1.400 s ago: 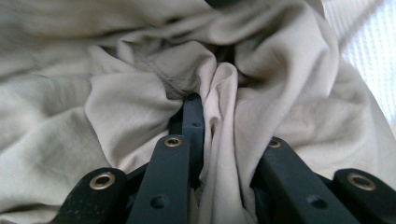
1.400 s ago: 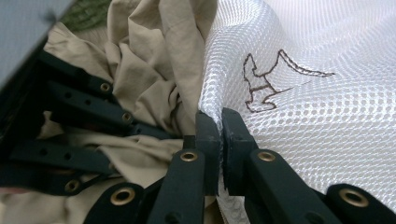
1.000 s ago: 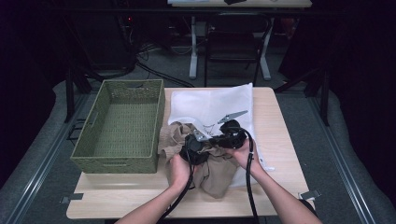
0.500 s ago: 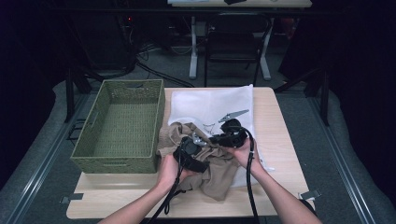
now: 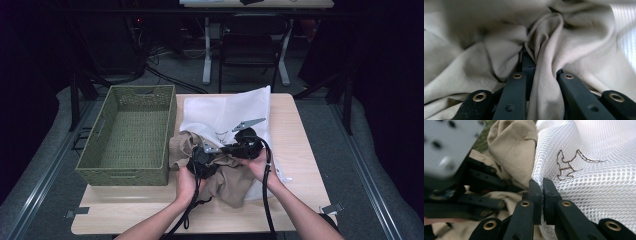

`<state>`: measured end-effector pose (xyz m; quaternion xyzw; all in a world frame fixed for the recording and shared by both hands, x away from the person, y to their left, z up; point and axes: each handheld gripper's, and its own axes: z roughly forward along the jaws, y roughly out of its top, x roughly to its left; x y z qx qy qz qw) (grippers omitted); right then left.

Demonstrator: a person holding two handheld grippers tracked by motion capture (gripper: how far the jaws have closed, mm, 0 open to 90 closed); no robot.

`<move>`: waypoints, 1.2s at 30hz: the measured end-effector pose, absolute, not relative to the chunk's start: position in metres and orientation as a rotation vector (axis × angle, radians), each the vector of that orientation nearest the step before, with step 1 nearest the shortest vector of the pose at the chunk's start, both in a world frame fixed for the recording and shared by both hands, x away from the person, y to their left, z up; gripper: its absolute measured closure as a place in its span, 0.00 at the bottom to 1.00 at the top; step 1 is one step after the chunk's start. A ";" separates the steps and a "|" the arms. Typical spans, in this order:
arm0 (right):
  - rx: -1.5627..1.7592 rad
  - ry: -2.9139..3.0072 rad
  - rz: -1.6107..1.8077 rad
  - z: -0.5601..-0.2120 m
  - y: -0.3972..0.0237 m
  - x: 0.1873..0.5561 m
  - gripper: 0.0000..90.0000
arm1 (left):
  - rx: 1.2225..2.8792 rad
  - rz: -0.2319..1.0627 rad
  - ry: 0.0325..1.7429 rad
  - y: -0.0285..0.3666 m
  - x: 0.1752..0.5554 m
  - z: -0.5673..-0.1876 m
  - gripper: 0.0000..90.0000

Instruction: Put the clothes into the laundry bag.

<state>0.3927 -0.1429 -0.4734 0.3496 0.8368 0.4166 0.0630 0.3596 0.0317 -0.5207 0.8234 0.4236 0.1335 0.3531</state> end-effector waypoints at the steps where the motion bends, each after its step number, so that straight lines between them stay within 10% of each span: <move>1: 1.052 2.517 1.282 -0.470 -0.142 0.391 0.97 | 2.100 0.380 1.115 0.030 0.361 -0.520 0.91; 7: 1.081 2.537 1.256 -0.477 -0.146 0.396 0.97 | 2.138 0.360 1.137 0.021 0.371 -0.533 0.86; 15: 1.116 2.536 1.236 -0.482 -0.151 0.400 0.97 | 2.269 0.330 0.995 0.025 0.359 -0.509 0.45; 23: 1.120 2.539 1.226 -0.482 -0.152 0.402 0.97 | 2.335 0.391 0.923 0.042 0.345 -0.485 0.24; 31: 1.128 2.549 1.218 -0.483 -0.151 0.402 0.97 | 2.461 0.260 0.941 0.046 0.353 -0.518 0.29; 36: 1.122 2.556 1.216 -0.484 -0.148 0.401 0.97 | 2.497 0.181 0.909 0.044 0.356 -0.535 0.67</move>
